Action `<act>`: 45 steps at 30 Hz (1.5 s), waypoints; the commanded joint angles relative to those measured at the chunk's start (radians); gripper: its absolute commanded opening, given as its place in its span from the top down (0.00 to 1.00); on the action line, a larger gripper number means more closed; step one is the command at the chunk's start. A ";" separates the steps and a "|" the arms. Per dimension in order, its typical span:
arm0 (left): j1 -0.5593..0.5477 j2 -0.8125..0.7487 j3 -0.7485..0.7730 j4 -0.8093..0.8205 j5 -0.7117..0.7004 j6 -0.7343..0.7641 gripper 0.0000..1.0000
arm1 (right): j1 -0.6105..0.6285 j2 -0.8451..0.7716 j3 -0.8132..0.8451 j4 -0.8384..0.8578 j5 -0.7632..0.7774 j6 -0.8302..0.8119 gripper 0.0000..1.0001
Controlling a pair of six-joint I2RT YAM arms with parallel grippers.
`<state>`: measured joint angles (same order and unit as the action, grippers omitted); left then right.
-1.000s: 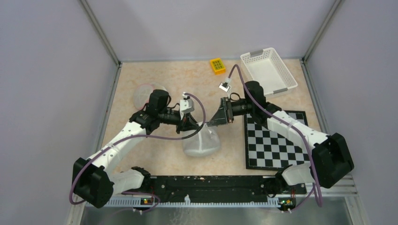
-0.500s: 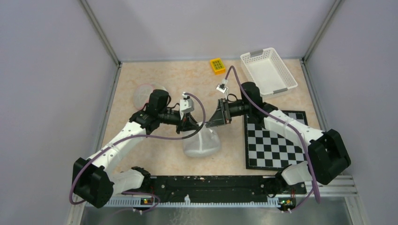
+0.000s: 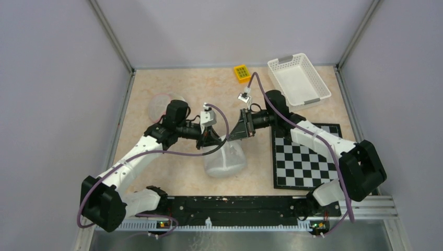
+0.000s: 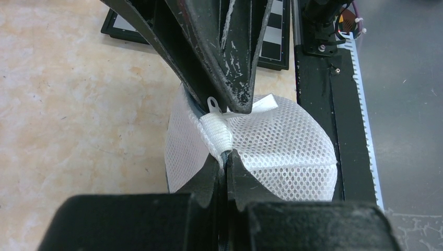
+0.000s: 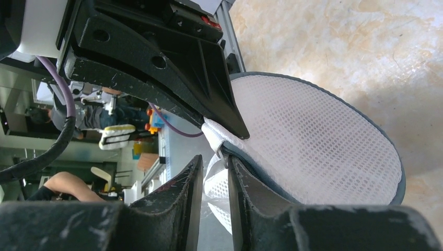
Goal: Unzip the laundry bag and remove the bra
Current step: Unzip the laundry bag at the center of the board.
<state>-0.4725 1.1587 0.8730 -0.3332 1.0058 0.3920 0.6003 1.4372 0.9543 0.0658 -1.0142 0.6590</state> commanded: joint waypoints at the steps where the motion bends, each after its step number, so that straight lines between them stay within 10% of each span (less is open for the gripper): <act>1: -0.018 -0.010 0.021 0.043 0.057 0.015 1.00 | 0.018 0.014 0.057 0.039 0.034 0.006 0.79; 6: -0.020 -0.020 0.017 0.016 0.044 0.035 1.00 | 0.016 0.019 0.060 0.021 0.054 0.002 0.99; 34: 0.025 -0.065 -0.045 -0.003 -0.138 0.186 1.00 | -0.099 -0.014 0.025 -0.022 0.073 -0.154 1.00; 40: 0.024 -0.059 -0.032 -0.006 -0.116 0.227 1.00 | -0.092 -0.035 0.016 0.087 -0.040 -0.065 0.67; 45: 0.023 -0.059 -0.018 -0.011 -0.088 0.249 1.00 | -0.043 -0.031 0.022 0.014 -0.035 -0.127 0.64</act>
<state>-0.4511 1.1160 0.8356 -0.3492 0.8726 0.5995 0.5167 1.4384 0.9749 0.0746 -1.0130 0.5686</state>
